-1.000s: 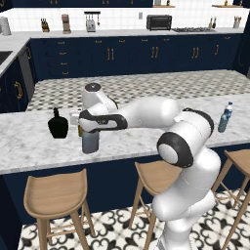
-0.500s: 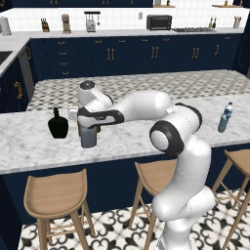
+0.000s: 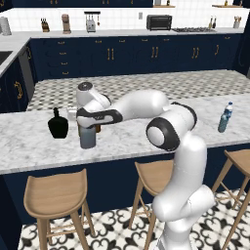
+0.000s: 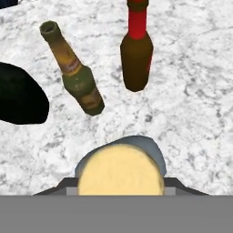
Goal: Move the plastic bottles in the middle to the plastics group, and the glass bottles in the middle to the glass group.
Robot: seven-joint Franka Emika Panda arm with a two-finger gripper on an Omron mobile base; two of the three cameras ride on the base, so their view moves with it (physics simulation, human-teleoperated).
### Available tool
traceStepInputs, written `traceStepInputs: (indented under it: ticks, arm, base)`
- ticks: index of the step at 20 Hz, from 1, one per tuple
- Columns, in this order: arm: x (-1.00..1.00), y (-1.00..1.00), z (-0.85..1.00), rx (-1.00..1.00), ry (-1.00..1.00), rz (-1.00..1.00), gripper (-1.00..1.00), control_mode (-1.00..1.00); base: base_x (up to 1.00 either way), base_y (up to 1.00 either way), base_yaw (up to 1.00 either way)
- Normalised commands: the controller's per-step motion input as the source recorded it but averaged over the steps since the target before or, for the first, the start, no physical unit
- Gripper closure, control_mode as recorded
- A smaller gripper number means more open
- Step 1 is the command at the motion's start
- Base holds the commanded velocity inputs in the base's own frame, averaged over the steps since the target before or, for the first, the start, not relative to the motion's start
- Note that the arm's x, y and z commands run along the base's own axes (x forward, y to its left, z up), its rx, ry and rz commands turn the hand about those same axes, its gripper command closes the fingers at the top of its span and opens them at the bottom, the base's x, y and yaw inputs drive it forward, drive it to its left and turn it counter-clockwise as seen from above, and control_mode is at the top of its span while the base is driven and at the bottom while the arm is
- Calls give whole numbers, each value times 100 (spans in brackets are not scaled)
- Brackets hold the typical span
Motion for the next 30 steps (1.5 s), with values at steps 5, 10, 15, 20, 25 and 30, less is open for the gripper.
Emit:
traceStepInputs:
  ticks: [5, 10, 15, 20, 25, 30]
  arm:
    - [4, 0, -57, 0, -1, 0, 100, -100]
    - [3, 0, -23, 0, -1, 0, 100, -100]
    - [12, 0, 0, 0, -1, 0, 100, -100]
    - [0, 0, 0, 0, 0, 0, 100, -100]
    - [0, 0, 0, 0, 0, 0, -100, -100]
    - [0, 0, 0, 0, 0, 0, -100, -100]
  base:
    - [0, 0, 0]
    - [0, 0, 0]
    - [0, 0, 0]
    - [0, 0, 0]
    - [0, 0, 0]
    - [0, 0, 0]
